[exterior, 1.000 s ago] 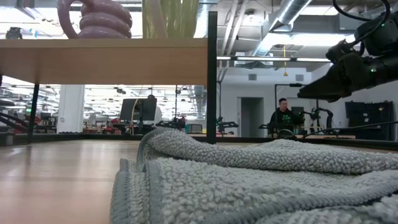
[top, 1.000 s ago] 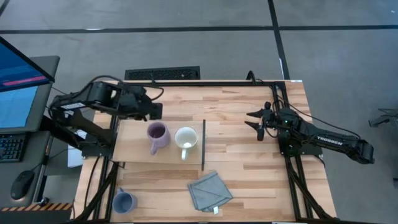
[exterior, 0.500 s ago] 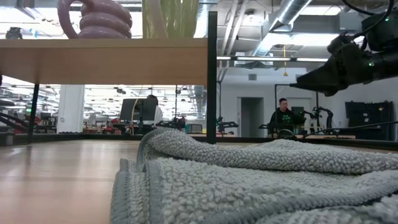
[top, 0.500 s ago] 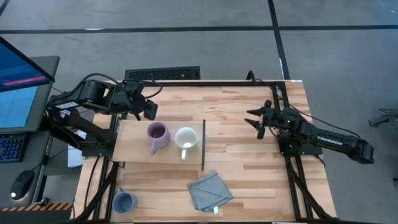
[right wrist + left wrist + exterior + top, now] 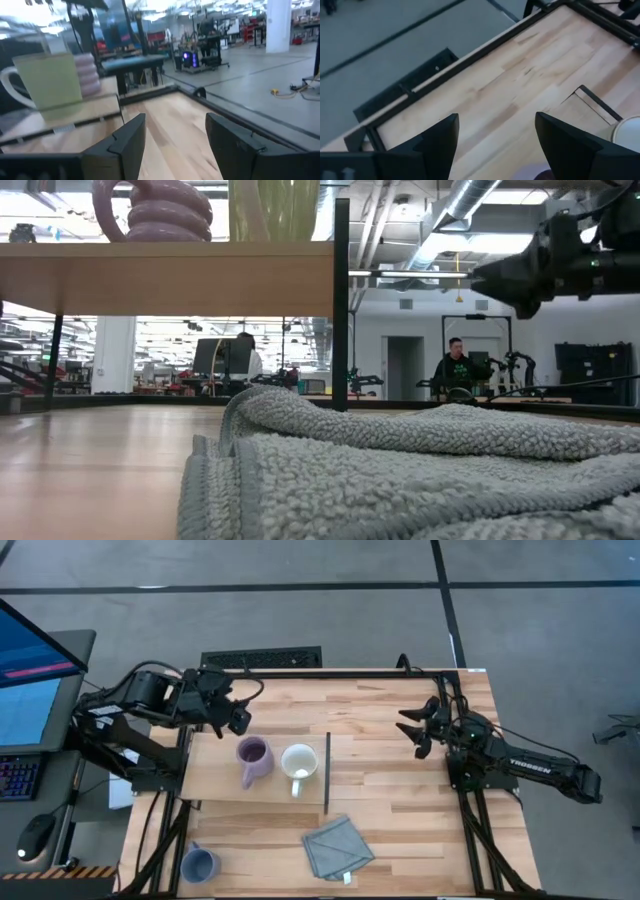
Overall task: Stack small to large cups/mugs on shelf
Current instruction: Put the blue mug on the shelf
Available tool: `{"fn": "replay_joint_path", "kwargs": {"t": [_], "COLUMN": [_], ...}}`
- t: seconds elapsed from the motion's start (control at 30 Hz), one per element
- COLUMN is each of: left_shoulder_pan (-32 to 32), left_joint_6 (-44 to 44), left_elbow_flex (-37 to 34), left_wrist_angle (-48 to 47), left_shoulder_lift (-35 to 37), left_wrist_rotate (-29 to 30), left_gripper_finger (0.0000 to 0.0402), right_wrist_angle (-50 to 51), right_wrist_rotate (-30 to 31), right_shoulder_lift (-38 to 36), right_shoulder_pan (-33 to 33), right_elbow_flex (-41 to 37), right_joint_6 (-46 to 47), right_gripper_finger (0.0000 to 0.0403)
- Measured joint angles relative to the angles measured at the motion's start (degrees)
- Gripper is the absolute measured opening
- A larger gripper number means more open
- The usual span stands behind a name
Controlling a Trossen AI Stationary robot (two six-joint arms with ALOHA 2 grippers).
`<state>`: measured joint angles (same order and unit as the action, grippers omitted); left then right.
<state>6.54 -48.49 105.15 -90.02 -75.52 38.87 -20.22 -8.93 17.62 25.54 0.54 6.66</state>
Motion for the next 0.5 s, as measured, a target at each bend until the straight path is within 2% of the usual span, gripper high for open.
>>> {"fn": "replay_joint_path", "kwargs": {"t": [0.27, 0.5], "left_shoulder_pan": [10.2, 17.84], "left_joint_6": [0.28, -1.96], "left_elbow_flex": [-0.69, -8.7], "left_wrist_angle": [0.01, 0.01], "left_shoulder_lift": [5.57, 11.66], "left_wrist_rotate": [6.56, 11.4], "left_gripper_finger": [0.0254, 0.0254], "right_wrist_angle": [-3.05, -3.1], "right_wrist_rotate": [0.0, 0.0], "right_shoulder_lift": [-0.02, -0.02], "right_shoulder_pan": [0.0, -0.02], "right_elbow_flex": [0.0, 0.0], "right_joint_6": [1.0, 1.0], "right_gripper_finger": [0.023, 0.023]}}
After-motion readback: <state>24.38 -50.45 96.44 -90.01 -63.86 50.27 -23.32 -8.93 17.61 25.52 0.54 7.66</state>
